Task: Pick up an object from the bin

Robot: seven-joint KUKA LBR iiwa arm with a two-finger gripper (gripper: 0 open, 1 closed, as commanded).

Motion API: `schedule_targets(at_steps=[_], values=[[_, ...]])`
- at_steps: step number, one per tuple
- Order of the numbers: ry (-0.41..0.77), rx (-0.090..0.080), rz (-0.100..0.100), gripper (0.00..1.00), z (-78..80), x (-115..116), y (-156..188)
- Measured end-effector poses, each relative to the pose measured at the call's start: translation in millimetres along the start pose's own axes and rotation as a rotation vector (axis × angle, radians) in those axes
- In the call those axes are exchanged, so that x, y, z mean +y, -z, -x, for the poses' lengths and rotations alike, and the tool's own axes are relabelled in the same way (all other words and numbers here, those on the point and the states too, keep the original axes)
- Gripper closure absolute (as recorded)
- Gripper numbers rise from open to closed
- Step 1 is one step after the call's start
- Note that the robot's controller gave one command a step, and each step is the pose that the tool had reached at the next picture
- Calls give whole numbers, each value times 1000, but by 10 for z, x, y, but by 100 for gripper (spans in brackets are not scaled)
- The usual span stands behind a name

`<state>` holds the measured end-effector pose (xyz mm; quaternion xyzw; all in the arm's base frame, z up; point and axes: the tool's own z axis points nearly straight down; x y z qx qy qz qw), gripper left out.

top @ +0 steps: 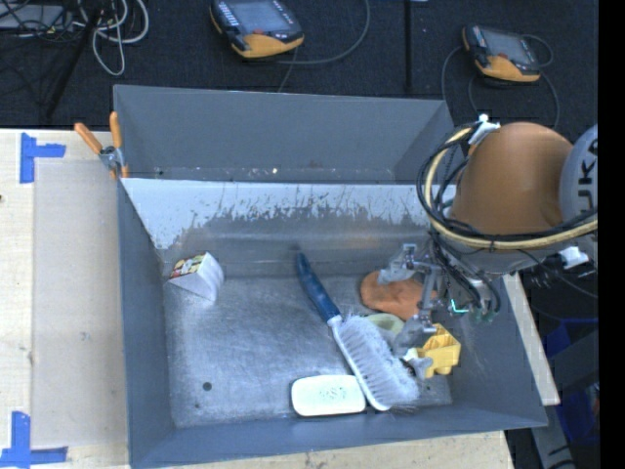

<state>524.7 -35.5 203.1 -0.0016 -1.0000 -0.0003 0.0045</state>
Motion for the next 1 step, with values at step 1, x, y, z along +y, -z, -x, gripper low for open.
schedule_targets(at_steps=[1], values=[[1, -8, -1, 0, 16, 1, 39]])
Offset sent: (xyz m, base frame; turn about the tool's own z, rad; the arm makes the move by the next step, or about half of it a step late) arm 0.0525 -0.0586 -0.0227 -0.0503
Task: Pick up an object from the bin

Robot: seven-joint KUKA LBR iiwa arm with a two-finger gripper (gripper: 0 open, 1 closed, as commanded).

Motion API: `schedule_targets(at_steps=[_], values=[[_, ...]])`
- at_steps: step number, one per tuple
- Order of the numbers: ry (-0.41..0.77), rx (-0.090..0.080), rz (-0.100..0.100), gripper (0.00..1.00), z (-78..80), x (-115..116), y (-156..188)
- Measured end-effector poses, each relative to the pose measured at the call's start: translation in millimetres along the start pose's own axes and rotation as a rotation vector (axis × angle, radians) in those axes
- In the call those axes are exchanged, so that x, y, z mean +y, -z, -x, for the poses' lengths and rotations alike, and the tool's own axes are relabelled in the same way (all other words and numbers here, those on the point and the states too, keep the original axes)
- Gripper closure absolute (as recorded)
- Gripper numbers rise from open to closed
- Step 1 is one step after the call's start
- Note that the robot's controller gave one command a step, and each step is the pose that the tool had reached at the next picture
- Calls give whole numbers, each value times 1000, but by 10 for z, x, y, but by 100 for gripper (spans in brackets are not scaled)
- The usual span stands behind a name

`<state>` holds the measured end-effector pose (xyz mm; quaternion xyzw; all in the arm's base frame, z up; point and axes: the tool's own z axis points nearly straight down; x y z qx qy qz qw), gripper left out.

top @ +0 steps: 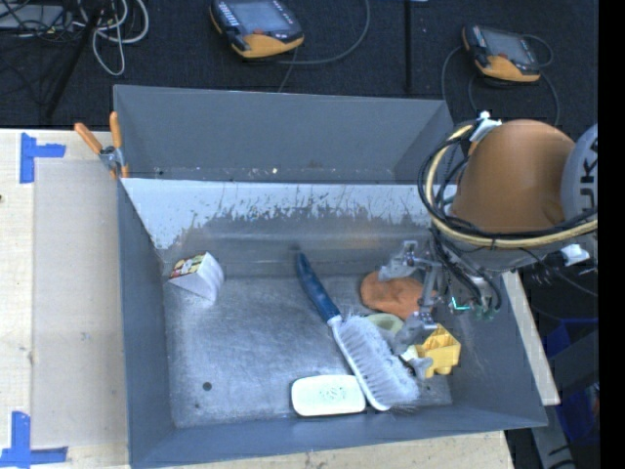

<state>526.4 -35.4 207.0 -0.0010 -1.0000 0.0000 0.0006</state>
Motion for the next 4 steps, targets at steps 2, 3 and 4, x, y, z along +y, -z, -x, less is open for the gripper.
schedule_targets(at_steps=[2, 3, 4], values=[[9, -8, -2, 0, 396, -380, -633], [20, -4, 0, 0, 720, -390, -1269], [-20, 5, 6, 0, 773, -404, -1311]])
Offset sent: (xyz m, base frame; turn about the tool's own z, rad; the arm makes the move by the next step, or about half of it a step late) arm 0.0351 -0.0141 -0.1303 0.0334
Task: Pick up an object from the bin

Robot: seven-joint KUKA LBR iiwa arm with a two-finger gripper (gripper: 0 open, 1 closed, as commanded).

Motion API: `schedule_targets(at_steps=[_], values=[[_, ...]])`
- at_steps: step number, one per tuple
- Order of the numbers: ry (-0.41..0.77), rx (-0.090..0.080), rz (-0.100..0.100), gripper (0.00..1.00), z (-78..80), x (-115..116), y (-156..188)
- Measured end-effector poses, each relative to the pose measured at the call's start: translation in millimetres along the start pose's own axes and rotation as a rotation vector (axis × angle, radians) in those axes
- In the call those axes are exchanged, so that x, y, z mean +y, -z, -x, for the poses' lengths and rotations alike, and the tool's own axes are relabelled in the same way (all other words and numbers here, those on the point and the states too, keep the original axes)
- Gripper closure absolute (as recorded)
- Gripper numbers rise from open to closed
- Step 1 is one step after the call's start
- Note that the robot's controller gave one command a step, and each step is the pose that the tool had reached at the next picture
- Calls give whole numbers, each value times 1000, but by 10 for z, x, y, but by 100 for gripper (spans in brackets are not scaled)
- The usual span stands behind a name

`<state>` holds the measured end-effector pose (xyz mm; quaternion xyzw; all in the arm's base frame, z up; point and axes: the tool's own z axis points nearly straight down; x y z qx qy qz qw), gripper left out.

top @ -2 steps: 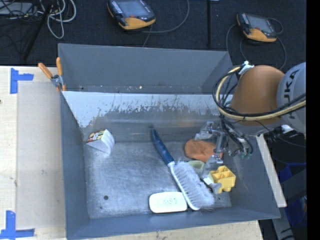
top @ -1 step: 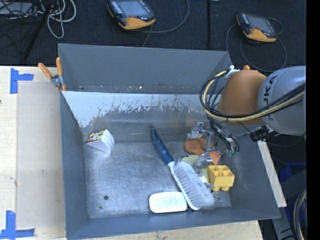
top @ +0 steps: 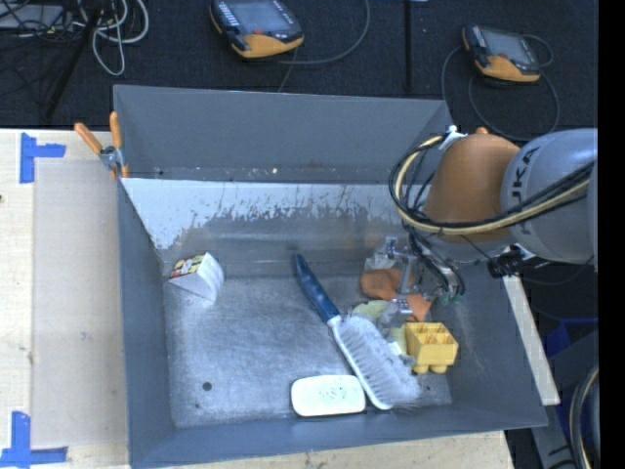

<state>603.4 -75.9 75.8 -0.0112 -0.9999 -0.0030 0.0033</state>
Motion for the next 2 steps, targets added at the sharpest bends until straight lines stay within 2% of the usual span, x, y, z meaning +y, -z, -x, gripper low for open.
schedule_targets(at_steps=[1, 2], values=[[44, 0, -4, 0, 146, 5, 1], [30, 3, -4, 0, 204, 10, 5]])
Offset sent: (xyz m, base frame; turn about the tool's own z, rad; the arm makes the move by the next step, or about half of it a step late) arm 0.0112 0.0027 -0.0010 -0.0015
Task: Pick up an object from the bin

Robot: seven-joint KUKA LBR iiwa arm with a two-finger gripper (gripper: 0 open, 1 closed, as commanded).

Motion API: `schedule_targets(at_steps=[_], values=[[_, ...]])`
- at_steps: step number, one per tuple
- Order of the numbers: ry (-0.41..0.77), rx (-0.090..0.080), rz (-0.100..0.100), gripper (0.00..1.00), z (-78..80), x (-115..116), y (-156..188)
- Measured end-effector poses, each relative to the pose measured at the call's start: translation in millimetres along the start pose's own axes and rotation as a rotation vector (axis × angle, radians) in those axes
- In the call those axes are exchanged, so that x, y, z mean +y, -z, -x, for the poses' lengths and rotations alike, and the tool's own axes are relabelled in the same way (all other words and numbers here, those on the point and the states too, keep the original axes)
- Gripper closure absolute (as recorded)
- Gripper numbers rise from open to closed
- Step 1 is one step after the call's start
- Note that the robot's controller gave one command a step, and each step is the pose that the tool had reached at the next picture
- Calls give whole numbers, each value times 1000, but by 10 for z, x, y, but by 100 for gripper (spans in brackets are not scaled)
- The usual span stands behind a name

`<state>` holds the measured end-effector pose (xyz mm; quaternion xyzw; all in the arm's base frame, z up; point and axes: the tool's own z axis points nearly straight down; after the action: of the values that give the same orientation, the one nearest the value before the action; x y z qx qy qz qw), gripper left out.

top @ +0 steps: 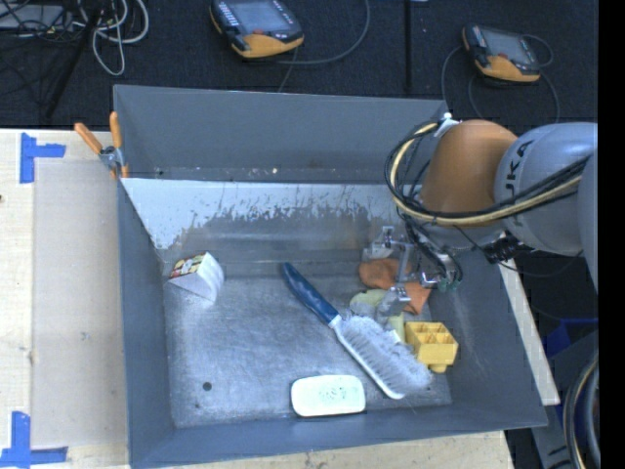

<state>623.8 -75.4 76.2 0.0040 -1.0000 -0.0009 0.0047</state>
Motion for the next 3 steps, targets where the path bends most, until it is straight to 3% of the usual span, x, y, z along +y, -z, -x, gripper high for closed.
schedule_targets(at_steps=[1, 2, 3], values=[[-123, -22, 1, 0, -144, -36, 1], [-127, -21, -2, 0, -161, -21, -5], [-233, -26, -2, 100, -110, 97, 26]])
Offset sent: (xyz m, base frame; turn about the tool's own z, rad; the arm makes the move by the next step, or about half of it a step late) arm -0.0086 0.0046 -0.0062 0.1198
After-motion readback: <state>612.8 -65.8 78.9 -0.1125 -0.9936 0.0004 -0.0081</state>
